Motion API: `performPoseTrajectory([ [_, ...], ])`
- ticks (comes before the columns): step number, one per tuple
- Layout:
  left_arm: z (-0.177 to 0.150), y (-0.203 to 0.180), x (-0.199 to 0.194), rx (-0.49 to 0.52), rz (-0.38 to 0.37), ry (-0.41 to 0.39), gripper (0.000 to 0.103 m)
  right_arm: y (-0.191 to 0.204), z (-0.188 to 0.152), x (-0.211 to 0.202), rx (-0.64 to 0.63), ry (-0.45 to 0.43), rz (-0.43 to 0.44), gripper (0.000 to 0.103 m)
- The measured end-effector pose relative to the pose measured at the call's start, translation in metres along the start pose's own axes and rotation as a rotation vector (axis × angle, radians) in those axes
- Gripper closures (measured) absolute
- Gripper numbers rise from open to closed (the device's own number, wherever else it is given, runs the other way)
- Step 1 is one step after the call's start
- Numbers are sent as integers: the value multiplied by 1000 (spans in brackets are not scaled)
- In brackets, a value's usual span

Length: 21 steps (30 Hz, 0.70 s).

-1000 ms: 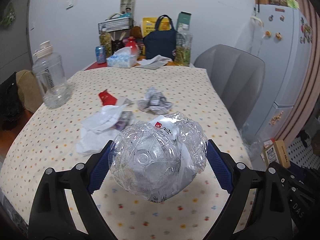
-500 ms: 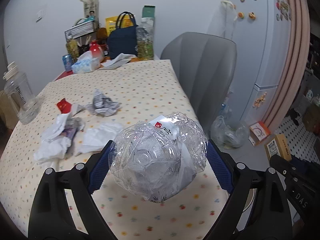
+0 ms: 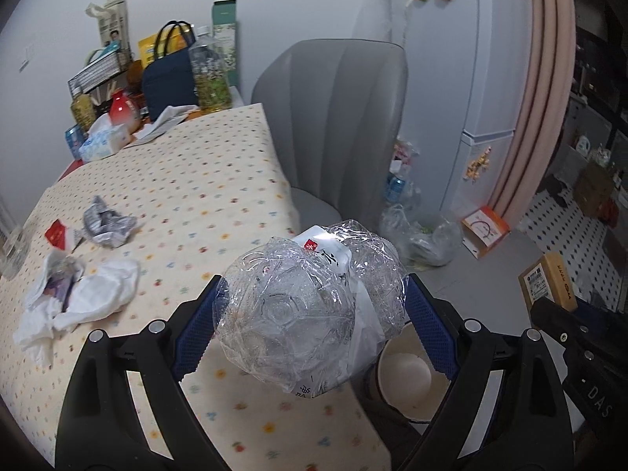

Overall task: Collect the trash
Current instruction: 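Carry both items to the trash bin while the right gripper drops the box in, then open the left gripper over the bin to drop the plastic bag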

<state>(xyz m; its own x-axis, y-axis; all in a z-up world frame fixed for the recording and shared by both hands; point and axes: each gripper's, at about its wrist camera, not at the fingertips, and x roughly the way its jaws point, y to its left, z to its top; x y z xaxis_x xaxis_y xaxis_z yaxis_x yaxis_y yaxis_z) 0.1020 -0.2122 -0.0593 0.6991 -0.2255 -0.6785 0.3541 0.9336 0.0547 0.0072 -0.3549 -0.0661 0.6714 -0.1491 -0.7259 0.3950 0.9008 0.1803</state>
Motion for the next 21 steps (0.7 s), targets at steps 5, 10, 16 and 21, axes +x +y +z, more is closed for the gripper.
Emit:
performPoseTrajectory([
  [5, 5, -15, 12, 23, -13, 12, 14, -16, 1, 12, 34, 15, -27, 72],
  [10, 7, -25, 21, 41, -19, 28, 14, -31, 5, 14, 58, -15, -74, 34],
  [16, 3, -38, 31, 68, -39, 52, 14, -53, 2, 22, 98, 3, -111, 31],
  [21, 1, -53, 37, 92, -59, 69, 14, -72, -4, 25, 129, 16, -135, 31],
])
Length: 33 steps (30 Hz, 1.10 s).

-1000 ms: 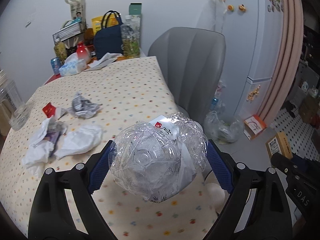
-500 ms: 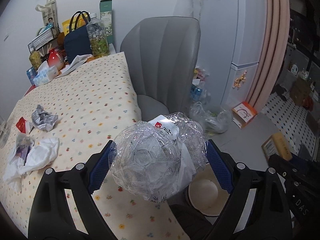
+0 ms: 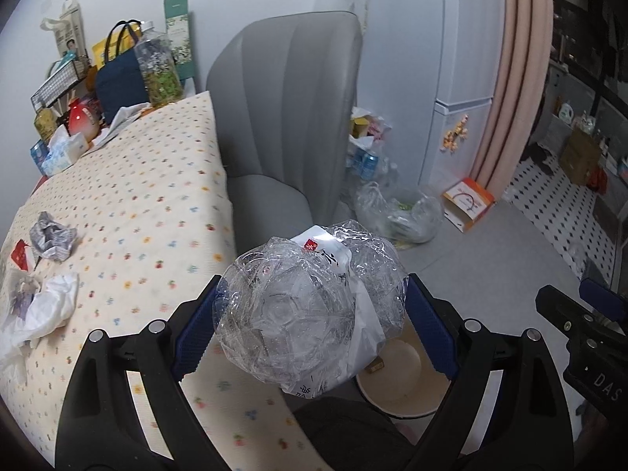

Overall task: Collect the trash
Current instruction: 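Open the left gripper over the bin to drop the plastic bag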

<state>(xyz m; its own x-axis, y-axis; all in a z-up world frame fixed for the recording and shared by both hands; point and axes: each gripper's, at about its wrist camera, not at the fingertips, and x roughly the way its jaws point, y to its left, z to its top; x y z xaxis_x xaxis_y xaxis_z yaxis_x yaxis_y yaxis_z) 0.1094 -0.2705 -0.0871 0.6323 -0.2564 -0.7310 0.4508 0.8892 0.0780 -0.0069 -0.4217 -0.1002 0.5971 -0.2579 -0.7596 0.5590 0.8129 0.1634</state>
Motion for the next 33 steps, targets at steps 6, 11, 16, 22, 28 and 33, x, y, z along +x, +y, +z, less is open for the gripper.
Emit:
performPoseTrajectory([
  [6, 0, -27, 6, 37, -43, 11, 14, -24, -1, -4, 32, -6, -37, 30],
  [11, -2, -57, 10, 82, -85, 21, 14, -52, -1, -8, 78, -12, -76, 30],
  [16, -4, -80, 13, 122, -126, 38, 14, -75, -3, -12, 117, -17, -103, 30],
  [22, -1, -76, 8, 107, -132, 26, 6, -82, -5, -9, 127, -10, -98, 30],
  [28, 4, -52, 1, 57, -91, 7, 6, -65, -5, -11, 102, -15, -69, 30],
  [33, 4, -28, -12, 15, -57, -20, 6, -45, -6, -17, 67, -22, -43, 29],
])
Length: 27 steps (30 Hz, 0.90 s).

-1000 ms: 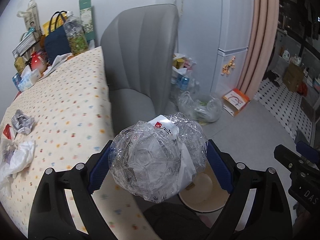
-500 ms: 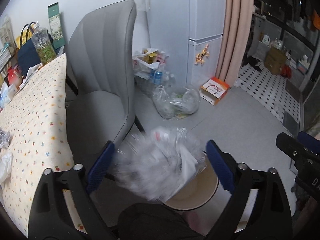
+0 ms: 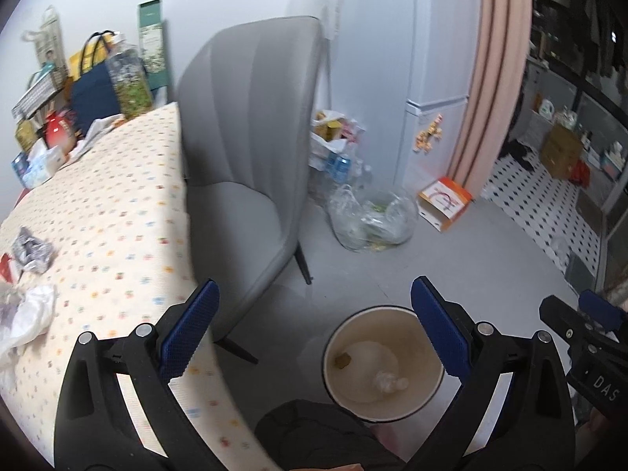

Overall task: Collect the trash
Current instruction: 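Open the left gripper over the bin to drop the plastic bag, then return the left gripper to the table and grasp a white tissue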

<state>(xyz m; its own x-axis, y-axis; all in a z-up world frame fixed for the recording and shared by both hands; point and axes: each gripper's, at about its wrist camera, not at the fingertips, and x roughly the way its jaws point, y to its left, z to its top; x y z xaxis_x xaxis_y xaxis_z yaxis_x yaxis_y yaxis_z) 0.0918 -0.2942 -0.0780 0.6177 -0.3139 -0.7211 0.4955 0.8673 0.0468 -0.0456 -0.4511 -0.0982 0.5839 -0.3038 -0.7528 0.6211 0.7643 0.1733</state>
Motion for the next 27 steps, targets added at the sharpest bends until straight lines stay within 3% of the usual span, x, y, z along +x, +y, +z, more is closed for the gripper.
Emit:
performPoseTrajectory([
  [8, -8, 58, -27, -96, 71, -40, 6, 49, -1, -15, -83, -24, 59, 24],
  [18, -31, 144, -60, -243, 173, -78, 6, 124, -12, -40, -204, -58, 137, 10],
  [27, -59, 216, -88, -364, 265, -95, 6, 195, -28, -58, -316, -60, 208, 10],
])
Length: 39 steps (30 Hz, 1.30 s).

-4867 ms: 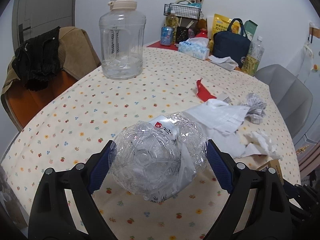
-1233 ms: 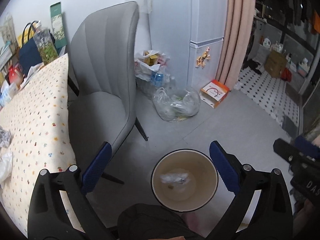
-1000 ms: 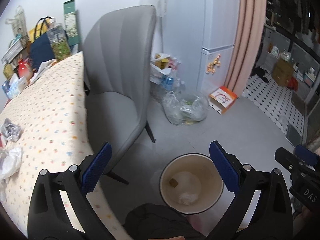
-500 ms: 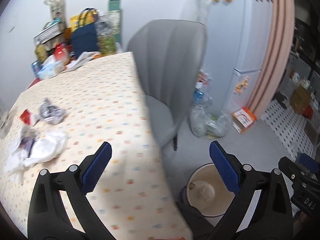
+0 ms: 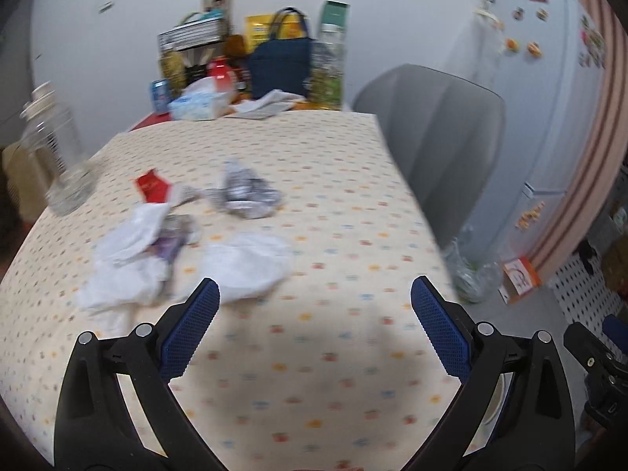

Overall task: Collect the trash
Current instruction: 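Return the left gripper to the table and grasp a white tissue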

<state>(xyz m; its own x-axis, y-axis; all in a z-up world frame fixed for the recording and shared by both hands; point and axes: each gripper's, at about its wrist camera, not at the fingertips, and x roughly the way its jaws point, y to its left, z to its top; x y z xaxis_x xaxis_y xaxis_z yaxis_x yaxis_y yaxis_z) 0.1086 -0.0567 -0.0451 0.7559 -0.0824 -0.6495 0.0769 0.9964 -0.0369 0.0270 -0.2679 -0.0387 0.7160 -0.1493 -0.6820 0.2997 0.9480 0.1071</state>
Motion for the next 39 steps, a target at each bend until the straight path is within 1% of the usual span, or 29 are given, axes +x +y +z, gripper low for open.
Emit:
performPoseTrajectory([
  [7, -4, 62, -4, -93, 81, -4, 6, 48, 0, -2, -81, -1, 55, 10],
  [17, -12, 126, -9, -180, 159, -4, 6, 106, -3, 0, -172, 5, 119, 10],
  [23, -15, 150, -6, -216, 177, 7, 6, 134, -2, 2, -215, 4, 149, 11],
  [32, -14, 166, 7, -242, 172, 22, 6, 162, 2, 9, -255, 10, 179, 12],
  [34, -14, 167, 12, -250, 166, 25, 9, 165, 3, 11, -261, 12, 177, 12],
  [37, -13, 168, 21, -259, 157, 37, 15, 169, 5, 15, -264, 17, 174, 13],
  [38, -13, 168, 23, -260, 154, 41, 19, 171, 5, 17, -265, 20, 176, 13],
  [39, -13, 168, 25, -260, 153, 46, 25, 173, 5, 18, -266, 21, 177, 14],
])
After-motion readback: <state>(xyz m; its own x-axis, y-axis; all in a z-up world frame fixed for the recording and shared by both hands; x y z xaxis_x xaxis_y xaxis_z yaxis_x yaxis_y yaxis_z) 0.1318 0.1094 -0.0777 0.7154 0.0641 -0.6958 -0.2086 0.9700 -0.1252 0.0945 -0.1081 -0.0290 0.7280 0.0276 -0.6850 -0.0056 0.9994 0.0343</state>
